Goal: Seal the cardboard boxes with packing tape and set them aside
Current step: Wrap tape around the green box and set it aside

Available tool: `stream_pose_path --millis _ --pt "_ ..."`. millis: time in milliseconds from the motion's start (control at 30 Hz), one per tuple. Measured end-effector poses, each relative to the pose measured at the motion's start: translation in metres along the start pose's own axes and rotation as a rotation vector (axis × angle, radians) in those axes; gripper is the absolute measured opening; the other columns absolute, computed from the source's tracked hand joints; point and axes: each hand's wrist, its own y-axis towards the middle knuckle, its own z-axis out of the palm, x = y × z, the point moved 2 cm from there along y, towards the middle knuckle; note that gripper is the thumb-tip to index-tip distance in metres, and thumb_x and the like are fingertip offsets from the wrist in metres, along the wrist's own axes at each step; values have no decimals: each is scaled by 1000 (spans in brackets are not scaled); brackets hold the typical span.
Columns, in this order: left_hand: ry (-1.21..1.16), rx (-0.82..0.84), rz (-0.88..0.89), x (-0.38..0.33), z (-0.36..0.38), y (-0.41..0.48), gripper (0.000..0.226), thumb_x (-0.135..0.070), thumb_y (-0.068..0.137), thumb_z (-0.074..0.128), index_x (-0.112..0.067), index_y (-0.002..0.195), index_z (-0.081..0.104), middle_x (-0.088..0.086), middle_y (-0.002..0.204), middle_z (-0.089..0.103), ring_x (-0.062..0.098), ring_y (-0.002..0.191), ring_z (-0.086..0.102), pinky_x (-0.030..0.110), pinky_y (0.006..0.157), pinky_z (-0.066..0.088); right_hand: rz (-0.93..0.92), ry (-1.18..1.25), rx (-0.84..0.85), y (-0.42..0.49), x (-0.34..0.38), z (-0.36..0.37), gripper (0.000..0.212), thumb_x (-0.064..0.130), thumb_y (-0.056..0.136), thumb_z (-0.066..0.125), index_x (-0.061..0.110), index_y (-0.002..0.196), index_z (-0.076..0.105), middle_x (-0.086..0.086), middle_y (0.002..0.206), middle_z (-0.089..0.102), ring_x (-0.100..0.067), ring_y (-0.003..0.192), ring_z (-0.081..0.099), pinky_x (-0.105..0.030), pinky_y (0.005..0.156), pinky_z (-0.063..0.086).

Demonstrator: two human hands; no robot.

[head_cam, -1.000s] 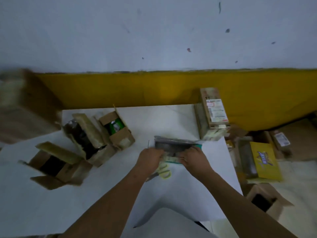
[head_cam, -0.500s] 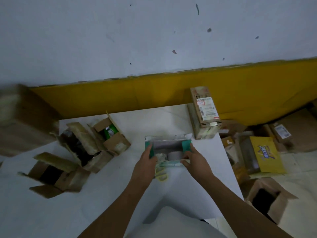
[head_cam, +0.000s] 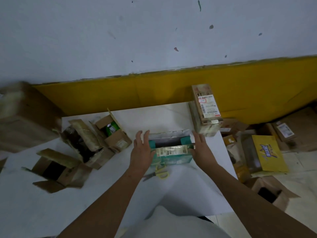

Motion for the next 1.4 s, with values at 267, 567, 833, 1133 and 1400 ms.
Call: stream_pose_path --millis 267,567,833,1133,1400 --pt "276 98 172 -9 3 17 51 -17 78 68 -13 126 53 8 129 52 30 122 47 40 96 42 -159 -324 40 20 1 2 80 10 89 63 28 155 20 -4 158 22 -28 134 39 -41 97 51" --pt "210 286 274 6 30 0 75 -48 98 43 -5 154 17 15 161 13 35 149 12 41 118 20 -268 -390 160 -7 -31 33 78 49 99 42 24 156 -6 10 163 -10 -16 149 -7 -33 118 14" --pt "455 254 390 -4 36 18 102 -77 75 46 -7 149 32 20 126 50 39 105 50 51 90 39 -413 -710 118 17 -19 35 107 60 65 78 -1 142 38 -22 145 40 -41 140 31 -53 117 26" --pt "372 330 390 11 57 28 112 -85 74 34 -3 150 26 18 130 47 35 107 52 47 81 48 -521 -677 243 54 -13 42 116 66 62 73 5 150 27 -22 140 41 -41 130 39 -54 111 33" --pt "135 366 348 34 48 35 121 -73 65 66 -20 156 4 13 148 25 32 137 23 49 109 34 -599 -647 216 64 -17 37 106 67 61 72 7 141 35 -12 124 46 -31 111 45 -42 94 43"
